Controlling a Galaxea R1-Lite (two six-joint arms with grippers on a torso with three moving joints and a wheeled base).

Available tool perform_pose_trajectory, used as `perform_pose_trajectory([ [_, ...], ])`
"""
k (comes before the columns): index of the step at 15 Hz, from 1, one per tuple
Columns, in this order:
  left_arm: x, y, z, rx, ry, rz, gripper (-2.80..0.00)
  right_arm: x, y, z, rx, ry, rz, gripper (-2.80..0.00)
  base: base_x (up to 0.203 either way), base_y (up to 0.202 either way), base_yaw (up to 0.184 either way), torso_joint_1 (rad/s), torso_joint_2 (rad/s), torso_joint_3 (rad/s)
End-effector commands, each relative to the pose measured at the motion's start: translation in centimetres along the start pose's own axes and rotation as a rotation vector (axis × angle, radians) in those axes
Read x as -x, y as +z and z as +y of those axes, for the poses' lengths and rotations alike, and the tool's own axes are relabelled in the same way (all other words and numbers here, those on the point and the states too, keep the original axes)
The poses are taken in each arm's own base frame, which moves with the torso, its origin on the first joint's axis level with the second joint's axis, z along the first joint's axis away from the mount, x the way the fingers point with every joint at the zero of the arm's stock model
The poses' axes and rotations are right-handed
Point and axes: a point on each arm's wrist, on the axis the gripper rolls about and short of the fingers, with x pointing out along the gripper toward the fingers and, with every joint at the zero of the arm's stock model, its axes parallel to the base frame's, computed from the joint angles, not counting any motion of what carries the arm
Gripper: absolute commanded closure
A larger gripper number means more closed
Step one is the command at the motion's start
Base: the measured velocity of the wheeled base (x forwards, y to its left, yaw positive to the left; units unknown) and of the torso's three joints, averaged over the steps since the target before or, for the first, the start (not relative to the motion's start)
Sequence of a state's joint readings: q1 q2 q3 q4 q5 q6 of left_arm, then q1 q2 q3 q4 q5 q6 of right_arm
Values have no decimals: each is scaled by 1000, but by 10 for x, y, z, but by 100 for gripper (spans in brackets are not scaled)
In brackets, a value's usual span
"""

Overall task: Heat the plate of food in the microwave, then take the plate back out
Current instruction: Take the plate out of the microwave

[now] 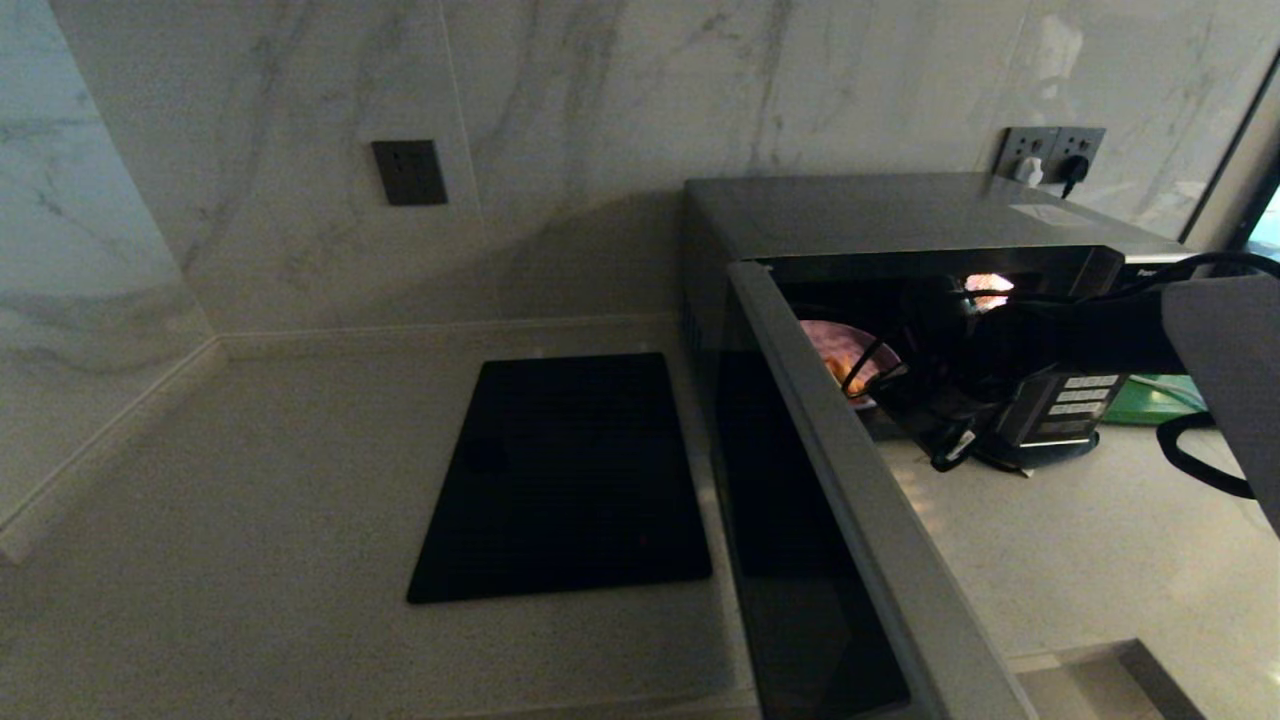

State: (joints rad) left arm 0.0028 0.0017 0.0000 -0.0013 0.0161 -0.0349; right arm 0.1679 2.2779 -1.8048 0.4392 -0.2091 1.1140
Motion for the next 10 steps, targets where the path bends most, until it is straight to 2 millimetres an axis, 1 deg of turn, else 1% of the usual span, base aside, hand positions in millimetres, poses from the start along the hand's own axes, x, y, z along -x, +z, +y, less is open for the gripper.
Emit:
perform_pose_trajectory([
  [1, 0, 0, 0, 0, -1, 0, 0, 0, -2, -4, -1, -25, 12, -280, 0, 0, 0, 0, 0, 0],
  [9, 0, 0, 0, 0, 1, 0, 0, 8, 0, -5, -27, -36, 12, -280, 0, 0, 0, 0, 0, 0],
  [10, 0, 0, 0, 0, 0, 0, 0, 8, 0, -5, -27, -37, 10, 0, 0, 0, 0, 0, 0, 0],
])
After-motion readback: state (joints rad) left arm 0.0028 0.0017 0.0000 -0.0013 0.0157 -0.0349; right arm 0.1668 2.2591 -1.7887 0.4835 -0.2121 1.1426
